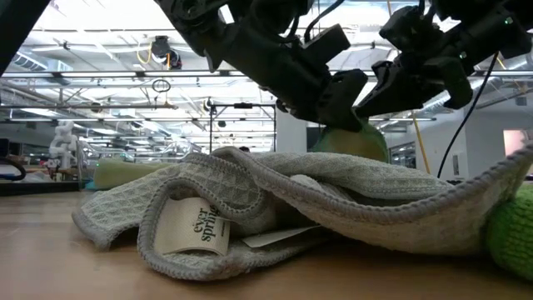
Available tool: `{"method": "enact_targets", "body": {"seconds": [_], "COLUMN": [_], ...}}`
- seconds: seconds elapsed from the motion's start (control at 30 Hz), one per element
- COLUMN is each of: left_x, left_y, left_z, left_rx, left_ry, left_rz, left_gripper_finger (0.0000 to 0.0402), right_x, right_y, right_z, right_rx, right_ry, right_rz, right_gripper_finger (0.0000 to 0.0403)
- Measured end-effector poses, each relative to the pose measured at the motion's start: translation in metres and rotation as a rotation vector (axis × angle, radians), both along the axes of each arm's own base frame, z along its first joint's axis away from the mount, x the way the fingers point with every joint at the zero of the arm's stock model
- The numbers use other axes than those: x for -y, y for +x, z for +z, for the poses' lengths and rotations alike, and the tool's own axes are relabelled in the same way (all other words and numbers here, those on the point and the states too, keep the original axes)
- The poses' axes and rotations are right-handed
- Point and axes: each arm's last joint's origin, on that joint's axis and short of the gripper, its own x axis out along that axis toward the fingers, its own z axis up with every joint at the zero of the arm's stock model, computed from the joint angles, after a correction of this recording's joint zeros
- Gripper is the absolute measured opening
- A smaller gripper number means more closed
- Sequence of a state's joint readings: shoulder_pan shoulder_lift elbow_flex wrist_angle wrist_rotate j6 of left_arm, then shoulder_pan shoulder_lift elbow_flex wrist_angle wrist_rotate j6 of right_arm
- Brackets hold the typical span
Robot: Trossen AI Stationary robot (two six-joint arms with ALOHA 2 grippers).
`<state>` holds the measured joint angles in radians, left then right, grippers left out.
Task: Fold microfiber towels
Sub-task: Fold the light green microfiber cloth
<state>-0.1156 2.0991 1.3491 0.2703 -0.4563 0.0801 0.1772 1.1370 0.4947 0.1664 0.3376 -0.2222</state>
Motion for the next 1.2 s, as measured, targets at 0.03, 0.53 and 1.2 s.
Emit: {"method": "enact_targets", "body": {"seconds": [0.03,0.53,1.2], "left_x": [0.0,0.021,0.03], "left_y": [0.0,-0.008,-0.008], "left_z": [0.0,-0.009,-0.002], "left_rx": [-0.004,-0.084,-0.015], "left_ry": [-0.003,-0.023,-0.064], "left_rz": [0.002,0.016,0.016], "left_gripper_finger": [0.0012,0.0005,0.0009], "right_x": [0.0,-0.001,0.016], "right_y": [0.0,-0.038,-0.069], "right_z": [-0.001,-0.045,-0.083], "right_rx": [-0.009,-0.307,-0.127], "right_ry": [-0.002,-0.126,-0.425], "right_rz": [-0.002,-0.107,-0.078], "right_gripper_finger": [0.0015,0.0237,0.0206]}}
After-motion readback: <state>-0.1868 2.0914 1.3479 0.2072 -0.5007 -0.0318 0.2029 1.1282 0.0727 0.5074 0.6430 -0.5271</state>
